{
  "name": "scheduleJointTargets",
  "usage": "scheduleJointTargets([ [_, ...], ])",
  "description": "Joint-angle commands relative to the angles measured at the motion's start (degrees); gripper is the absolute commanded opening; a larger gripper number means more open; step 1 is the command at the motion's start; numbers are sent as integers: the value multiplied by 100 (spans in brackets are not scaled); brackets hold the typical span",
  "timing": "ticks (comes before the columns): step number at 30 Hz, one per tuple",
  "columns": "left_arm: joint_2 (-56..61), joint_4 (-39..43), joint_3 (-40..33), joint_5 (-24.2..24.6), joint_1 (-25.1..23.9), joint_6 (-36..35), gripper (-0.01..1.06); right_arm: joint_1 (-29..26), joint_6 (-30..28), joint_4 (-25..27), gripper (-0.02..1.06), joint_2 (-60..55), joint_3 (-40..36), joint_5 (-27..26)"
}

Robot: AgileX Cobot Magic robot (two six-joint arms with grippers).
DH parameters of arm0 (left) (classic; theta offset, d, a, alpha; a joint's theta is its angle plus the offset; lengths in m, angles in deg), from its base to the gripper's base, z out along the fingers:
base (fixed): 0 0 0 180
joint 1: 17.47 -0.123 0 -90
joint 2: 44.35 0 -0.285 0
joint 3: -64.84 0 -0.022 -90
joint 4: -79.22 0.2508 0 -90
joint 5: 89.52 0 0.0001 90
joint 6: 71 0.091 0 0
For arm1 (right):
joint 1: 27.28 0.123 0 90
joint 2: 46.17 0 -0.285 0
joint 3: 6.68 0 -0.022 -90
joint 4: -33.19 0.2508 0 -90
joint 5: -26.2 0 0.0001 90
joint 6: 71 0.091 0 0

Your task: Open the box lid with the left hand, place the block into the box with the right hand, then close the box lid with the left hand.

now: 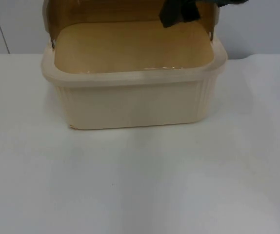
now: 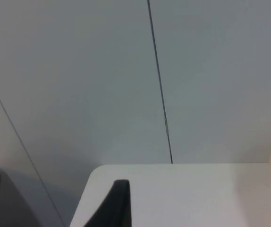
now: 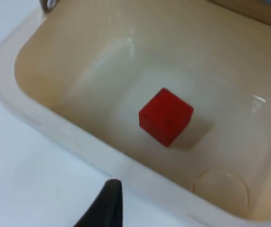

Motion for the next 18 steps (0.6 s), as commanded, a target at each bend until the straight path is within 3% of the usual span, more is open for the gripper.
scheduleJointTargets([
  [1,19,-68,-17,-83,-11,-174,105,23,19,-8,105,277,40,223],
  [9,19,-42,-17,-128,-11,-174,105,37,218,30,105,1189,-5,263],
  [15,8,-44,-17,-128,-11,-182,105,37,233,-40,105,2243,-576,225],
  [18,8,5,-17,-128,-11,-182,105,-50,560,-71,105,3215,-1299,-314],
])
